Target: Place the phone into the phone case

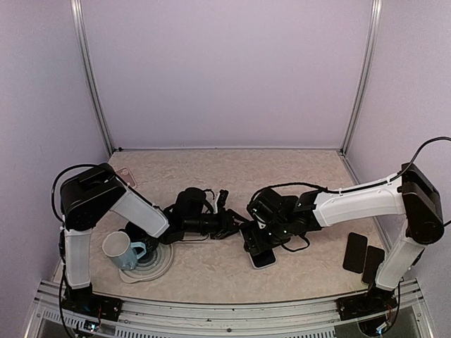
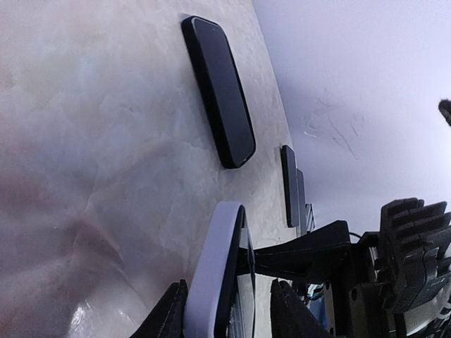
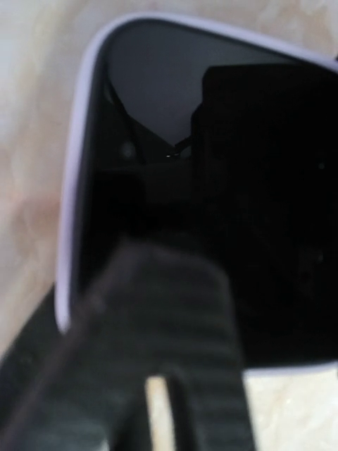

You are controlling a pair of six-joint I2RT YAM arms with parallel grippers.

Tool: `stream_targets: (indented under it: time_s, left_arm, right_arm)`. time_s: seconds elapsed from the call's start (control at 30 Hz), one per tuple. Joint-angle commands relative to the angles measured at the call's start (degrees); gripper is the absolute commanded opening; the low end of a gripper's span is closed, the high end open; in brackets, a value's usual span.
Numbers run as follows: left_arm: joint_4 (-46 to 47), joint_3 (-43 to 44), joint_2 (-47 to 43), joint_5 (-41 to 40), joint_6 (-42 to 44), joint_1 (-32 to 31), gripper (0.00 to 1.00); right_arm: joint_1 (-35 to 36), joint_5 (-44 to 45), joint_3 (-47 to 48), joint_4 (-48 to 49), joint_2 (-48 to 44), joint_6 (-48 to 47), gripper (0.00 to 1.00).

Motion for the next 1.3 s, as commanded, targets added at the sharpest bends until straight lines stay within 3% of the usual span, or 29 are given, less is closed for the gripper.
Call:
stream_targets:
  time_s: [0.0,0.2,0.27,0.33,0.47,0.5,0.67,0.8,0.93,1.1,1.27]
  left_arm:
    - [1.20,2.00,1.90,1.58,0.61,-0.57,0.32]
    - [-0.15,2.42,2.38,2.00,1.74,-0.77,0.02]
    - [-1.06,2.49,2.33,2.01,2.63,-0.72,0.00]
    - [-2.70,2.60,2.14,2.03,4.23,-0.70,0.00]
    - [-9.96,3.91,0.36,1.21,13.09,-0.74,0.00]
    - [-12.45,4.55,-0.09,0.82,16.27,-0.84,0.00]
    - [-20.55,5.82,-3.95,-1.03,33.86,-2.67,0.00]
    - [-21.72,3.85,-7.21,-0.40,44.07,-4.01,0.00]
    - [-22.65,2.59,-9.34,2.07,52.06,-5.05,0.00]
    - [-23.81,1.77,-10.33,2.25,55.85,-6.07,0.00]
    - [-21.28,-0.75,-13.08,2.38,57.92,-6.67,0.00]
  right_arm:
    - [0.25,0.43,-0.26,3.17,-2.40,-0.96,0.49]
    - [0.23,0.17,-0.38,3.61,-2.60,-1.10,0.50]
    - [0.19,0.06,-0.52,3.71,-2.73,-1.09,0.51]
    - [-0.03,-0.57,-0.79,3.95,-3.32,-1.57,0.62]
    - [-1.74,-1.71,-3.54,4.68,-7.89,-5.69,0.97]
    - [-2.73,-2.67,-5.09,6.21,-10.32,-7.36,0.99]
    - [-13.74,-26.34,-17.77,22.92,-22.14,-15.56,0.99]
    - [-22.26,-42.81,-24.23,35.30,-23.92,-17.92,0.99]
    - [-22.95,-48.83,-24.71,40.47,-20.56,-26.84,0.95]
    - [-22.95,-53.25,-26.83,43.07,-21.87,-37.09,0.86]
    - [-22.95,-52.58,-27.30,39.70,-22.71,-42.12,0.61]
